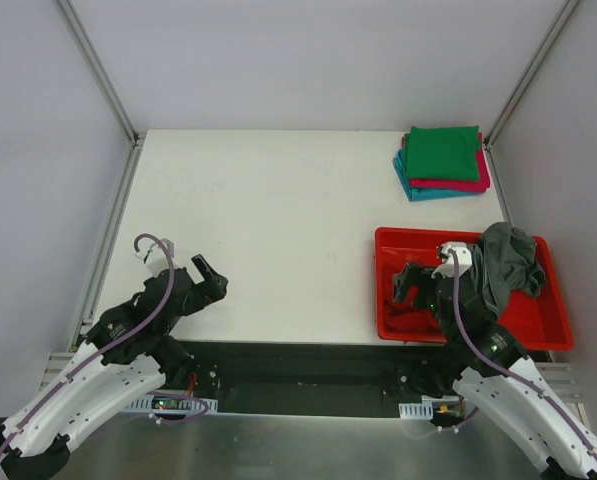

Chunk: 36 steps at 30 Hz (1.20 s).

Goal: Fold and stack the t-shirts
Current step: Grab crumpled tshirt from bin with the right arm

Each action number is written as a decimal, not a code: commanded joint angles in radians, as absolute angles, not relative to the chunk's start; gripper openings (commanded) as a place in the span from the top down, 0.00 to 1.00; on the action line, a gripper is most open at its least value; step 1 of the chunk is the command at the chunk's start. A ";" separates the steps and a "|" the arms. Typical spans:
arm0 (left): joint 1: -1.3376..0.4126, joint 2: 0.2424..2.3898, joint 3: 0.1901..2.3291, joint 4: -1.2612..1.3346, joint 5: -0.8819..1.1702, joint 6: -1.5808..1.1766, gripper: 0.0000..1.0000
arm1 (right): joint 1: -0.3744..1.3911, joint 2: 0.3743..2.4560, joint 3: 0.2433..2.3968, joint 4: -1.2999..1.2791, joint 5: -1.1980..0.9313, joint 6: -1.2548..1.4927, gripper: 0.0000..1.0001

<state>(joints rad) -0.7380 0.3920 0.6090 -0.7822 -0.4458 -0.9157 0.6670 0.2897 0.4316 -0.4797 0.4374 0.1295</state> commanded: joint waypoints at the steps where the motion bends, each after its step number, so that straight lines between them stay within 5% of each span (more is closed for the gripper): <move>1: -0.732 0.388 0.597 -0.775 -0.446 -0.939 0.01 | 0.666 0.321 0.476 -0.499 0.474 0.152 0.04; 11: -0.732 0.406 0.575 -0.747 -0.408 -0.942 0.01 | 0.667 0.321 0.456 -0.489 0.517 0.224 0.04; 18: -0.732 0.426 0.575 -0.715 -0.388 -0.905 0.01 | 0.654 0.471 0.552 -0.728 0.666 0.451 0.04; 29: -0.732 0.408 0.543 -0.699 -0.380 -0.897 0.01 | 0.474 0.820 0.543 -0.660 0.297 0.454 0.01; 33: -0.732 0.396 0.535 -0.698 -0.385 -0.903 0.01 | 0.405 0.922 0.494 -0.546 0.160 0.448 0.15; 36: -0.732 0.393 0.540 -0.698 -0.391 -0.900 0.01 | 0.385 0.943 0.466 -0.474 0.138 0.442 0.47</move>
<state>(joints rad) -0.7380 0.4034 0.5404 -0.7177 -0.3927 -0.9180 0.4118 0.9195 0.4992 -0.5938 0.2630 0.4271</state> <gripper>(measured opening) 0.991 0.723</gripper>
